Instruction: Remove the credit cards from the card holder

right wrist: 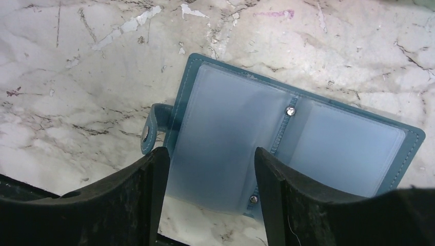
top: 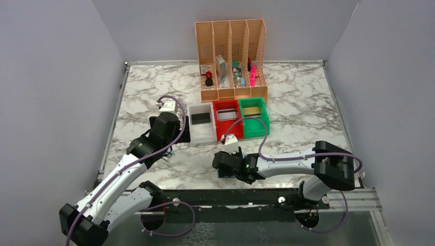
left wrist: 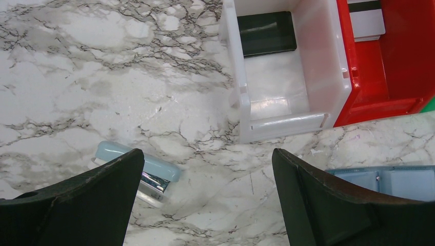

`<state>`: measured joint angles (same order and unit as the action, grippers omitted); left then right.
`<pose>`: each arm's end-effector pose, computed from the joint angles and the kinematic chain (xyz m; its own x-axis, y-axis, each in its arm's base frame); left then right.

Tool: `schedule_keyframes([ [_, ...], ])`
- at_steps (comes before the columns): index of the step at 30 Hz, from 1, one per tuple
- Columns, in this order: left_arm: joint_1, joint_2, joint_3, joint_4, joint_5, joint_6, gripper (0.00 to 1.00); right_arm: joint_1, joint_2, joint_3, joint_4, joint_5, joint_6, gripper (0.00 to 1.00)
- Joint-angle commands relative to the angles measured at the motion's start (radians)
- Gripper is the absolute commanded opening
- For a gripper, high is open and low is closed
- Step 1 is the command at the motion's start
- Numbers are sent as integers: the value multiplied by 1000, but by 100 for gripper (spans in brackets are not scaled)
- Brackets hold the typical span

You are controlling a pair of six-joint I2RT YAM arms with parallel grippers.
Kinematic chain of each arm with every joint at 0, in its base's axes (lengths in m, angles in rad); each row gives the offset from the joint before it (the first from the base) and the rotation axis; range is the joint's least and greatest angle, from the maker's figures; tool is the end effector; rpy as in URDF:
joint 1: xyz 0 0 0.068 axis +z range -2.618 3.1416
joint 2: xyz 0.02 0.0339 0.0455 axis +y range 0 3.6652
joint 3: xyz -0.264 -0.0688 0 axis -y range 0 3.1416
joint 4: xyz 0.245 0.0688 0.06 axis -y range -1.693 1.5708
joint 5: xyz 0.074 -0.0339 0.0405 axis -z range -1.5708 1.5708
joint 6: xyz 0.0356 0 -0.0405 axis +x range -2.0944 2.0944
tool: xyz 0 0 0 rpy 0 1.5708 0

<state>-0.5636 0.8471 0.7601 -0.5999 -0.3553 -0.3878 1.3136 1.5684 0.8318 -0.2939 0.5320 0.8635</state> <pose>0.1567 -0.0844 0.2817 -0.5997 -0.0404 -0.7992 0.0505 0.9948 -0.0882 0.0925 0.2807 0.1676 -0.7248 -0.1805 -0.6649 -0.3326 0.9368 0.1083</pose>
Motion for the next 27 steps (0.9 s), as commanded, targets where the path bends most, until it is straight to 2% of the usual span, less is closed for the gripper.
schedule_keyframes([
  [1,5,-10,-10,20,15,3,99,-4,53,49,-33,-11,12,68],
  [7,5,-8,-8,20,17,3,99,-4,133,87,-89,6,40,71],
  [12,5,-5,-10,20,18,3,99,-3,180,109,-164,48,73,68],
  [14,5,-3,-10,20,19,3,99,-3,187,106,-172,55,74,63],
  [19,5,2,-10,19,21,5,99,-3,143,61,-134,57,66,44],
  [27,5,4,-9,19,26,4,99,-15,27,-19,0,12,28,28],
])
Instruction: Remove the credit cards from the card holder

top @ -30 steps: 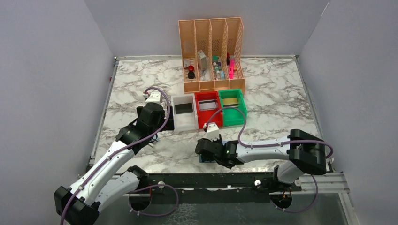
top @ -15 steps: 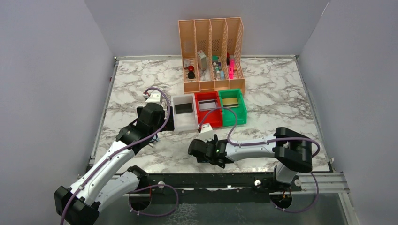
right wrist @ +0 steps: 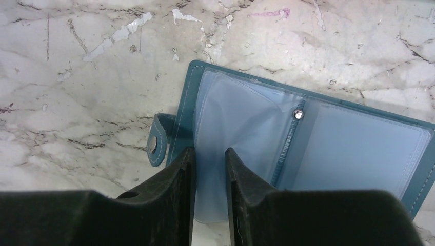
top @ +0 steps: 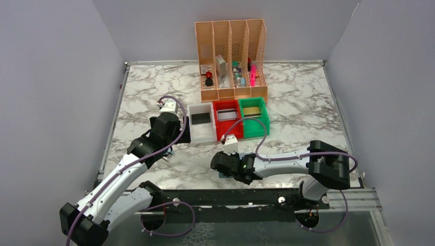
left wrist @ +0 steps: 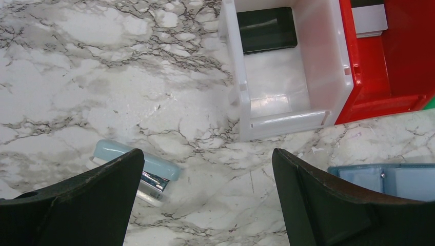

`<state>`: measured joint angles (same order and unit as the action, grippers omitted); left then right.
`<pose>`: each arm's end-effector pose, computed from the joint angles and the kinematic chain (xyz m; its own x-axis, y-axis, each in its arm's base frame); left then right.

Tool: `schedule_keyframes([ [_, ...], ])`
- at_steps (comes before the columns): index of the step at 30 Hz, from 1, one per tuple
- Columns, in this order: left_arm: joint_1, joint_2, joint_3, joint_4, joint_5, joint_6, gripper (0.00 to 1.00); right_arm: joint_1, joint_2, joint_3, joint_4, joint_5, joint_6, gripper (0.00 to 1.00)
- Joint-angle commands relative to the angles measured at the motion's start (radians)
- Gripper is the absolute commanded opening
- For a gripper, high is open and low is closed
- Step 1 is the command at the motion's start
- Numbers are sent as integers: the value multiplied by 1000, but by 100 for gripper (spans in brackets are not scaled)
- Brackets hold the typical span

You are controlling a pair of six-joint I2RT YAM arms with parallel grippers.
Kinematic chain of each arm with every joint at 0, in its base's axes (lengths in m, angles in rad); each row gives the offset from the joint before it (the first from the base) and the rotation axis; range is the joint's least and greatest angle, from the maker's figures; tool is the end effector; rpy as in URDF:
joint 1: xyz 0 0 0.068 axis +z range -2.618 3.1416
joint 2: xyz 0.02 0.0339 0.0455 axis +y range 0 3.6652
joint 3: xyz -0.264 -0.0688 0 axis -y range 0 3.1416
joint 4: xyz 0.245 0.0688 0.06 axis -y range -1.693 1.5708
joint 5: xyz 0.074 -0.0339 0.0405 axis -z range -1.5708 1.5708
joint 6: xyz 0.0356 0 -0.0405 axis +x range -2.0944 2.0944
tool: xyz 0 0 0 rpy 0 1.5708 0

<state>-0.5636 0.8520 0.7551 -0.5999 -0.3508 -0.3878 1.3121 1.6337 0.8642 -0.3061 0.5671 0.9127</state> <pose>0.1572 -0.0849 0.2793 -0.6077 -0.0360 -0.7933 0.0531 0.9949 -0.0858 0.0962 0.2888 0.1581 -0.7311 -0.1543 -0.6646 -0.2807 0.9559 0.0869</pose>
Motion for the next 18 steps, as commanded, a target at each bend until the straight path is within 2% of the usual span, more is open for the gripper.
schedule_keyframes([
  [1,5,-1,-5,20,21,4,99,-17,-52,-61,29,-27,-24,26],
  [4,5,-3,-5,20,21,5,99,-27,-101,-91,82,-53,-42,21],
  [18,5,-8,-5,19,23,3,99,-49,-218,-159,142,-103,-46,21],
])
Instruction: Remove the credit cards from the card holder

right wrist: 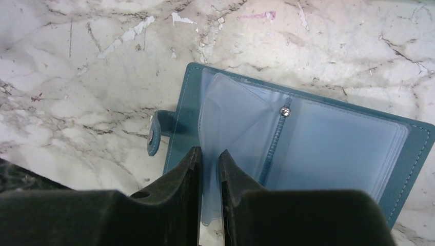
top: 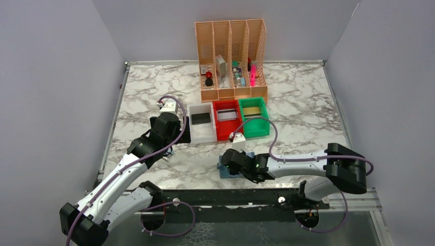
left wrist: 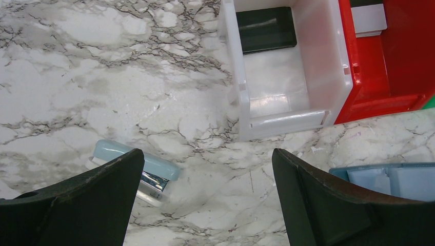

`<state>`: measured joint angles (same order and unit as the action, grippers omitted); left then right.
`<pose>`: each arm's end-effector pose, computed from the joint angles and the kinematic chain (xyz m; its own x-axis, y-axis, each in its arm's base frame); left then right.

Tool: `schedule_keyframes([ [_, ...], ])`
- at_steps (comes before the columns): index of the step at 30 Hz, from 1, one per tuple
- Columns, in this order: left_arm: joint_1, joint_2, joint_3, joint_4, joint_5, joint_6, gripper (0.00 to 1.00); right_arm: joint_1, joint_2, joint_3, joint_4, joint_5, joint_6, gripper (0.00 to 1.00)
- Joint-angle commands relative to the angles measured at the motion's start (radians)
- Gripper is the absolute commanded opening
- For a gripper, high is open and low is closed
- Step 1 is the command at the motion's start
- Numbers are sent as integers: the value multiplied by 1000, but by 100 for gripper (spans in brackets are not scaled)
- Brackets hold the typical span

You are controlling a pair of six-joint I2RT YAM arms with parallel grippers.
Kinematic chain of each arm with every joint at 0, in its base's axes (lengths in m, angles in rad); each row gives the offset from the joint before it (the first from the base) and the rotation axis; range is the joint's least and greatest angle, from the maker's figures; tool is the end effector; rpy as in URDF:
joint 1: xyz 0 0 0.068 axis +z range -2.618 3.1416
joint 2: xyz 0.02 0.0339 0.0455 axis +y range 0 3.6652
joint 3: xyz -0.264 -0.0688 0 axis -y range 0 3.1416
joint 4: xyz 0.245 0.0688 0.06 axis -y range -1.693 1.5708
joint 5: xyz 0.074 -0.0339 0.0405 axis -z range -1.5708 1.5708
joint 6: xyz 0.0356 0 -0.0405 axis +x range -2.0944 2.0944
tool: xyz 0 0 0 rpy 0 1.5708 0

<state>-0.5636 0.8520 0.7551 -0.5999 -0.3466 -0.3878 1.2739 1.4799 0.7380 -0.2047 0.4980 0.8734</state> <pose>0.1571 -0.0850 0.2792 -0.6090 -0.0359 -0.7924 0.0561 0.9945 -0.0882 0.0978 0.2615 0.1697 -0.7338 -0.0967 -0.6724 -0.3051 0.9313 0.1991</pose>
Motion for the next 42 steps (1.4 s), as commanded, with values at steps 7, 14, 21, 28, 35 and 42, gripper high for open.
schedule_keyframes([
  [7,5,-7,-5,19,18,3,99,-60,-160,-118,123,-107,-7,25],
  [14,5,-6,-5,19,19,3,99,-76,-201,-150,134,-140,-11,32],
  [21,5,-8,-7,20,20,3,99,-76,-189,-132,74,-130,-38,51],
  [28,5,-7,-7,19,20,3,99,-76,-187,-94,-11,-115,-71,55],
  [35,5,4,-5,19,30,2,99,-76,-170,-82,-16,-136,-112,57],
  [42,6,5,-8,19,39,-1,99,-76,-138,-72,27,-187,-143,56],
])
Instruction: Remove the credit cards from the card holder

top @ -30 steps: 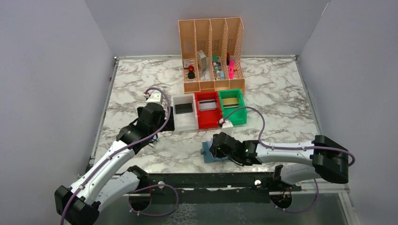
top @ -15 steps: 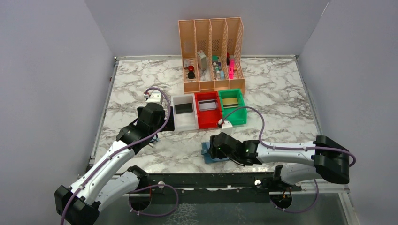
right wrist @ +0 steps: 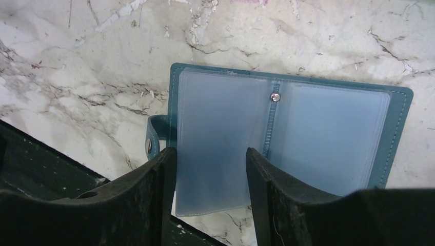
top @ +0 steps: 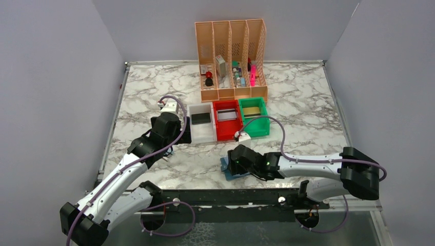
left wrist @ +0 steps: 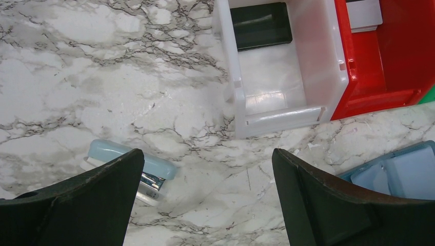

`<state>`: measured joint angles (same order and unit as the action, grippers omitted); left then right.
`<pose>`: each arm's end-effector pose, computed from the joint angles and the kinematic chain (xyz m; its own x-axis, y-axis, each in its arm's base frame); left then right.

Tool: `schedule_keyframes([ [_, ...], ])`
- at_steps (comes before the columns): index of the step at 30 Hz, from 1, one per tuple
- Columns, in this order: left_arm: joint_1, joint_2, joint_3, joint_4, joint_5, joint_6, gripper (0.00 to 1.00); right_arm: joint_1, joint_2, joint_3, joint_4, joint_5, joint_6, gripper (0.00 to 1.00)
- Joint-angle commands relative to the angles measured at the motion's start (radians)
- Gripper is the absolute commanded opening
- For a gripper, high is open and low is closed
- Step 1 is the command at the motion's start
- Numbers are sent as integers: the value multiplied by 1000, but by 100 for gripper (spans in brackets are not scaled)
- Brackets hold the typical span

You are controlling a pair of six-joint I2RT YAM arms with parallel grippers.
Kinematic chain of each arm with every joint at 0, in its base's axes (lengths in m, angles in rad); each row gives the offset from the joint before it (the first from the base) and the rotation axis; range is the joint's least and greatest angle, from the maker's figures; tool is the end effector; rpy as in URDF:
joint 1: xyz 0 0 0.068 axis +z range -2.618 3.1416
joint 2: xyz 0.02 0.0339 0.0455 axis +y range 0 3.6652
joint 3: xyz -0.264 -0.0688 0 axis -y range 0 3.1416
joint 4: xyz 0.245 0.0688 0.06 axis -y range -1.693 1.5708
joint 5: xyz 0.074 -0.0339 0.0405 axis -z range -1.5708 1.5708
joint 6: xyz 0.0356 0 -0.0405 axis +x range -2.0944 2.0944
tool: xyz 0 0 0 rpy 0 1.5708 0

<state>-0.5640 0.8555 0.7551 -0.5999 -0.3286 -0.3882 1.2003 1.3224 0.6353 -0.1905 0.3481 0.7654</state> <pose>0.1574 -0.0860 0.2785 -0.6167 -0.0338 -0.7865 0.0691 0.9929 -0.0969 0.1023 0.2298 0.1777 -0.7532 -0.1405 -0.6426 -0.3820 0.8887 0.2535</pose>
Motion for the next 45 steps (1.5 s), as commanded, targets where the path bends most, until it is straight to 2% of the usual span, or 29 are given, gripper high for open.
schedule_keyframes([
  [1,6,2,-7,19,20,-1,99,-2,26,35,12,-42,-43,57],
  [11,6,2,-8,19,9,-1,99,-2,128,88,-32,-97,-119,62],
  [14,6,3,-8,19,8,-1,99,-2,163,115,-63,-95,-118,70],
  [22,6,1,-8,19,7,0,99,-2,206,133,-97,-89,-123,71],
  [27,6,6,-7,19,8,3,99,-2,261,182,-198,-2,-95,76],
  [30,6,10,-7,19,8,5,99,-2,269,183,-209,31,-83,70],
  [33,6,13,-5,20,8,6,99,-2,250,163,-169,17,-89,56],
  [35,6,14,-5,20,9,6,99,-2,221,139,-120,-8,-93,51],
  [42,6,14,-5,19,11,7,99,-2,79,73,-9,0,-44,36],
  [45,6,11,-6,20,11,7,99,-32,34,60,7,8,-24,34],
])
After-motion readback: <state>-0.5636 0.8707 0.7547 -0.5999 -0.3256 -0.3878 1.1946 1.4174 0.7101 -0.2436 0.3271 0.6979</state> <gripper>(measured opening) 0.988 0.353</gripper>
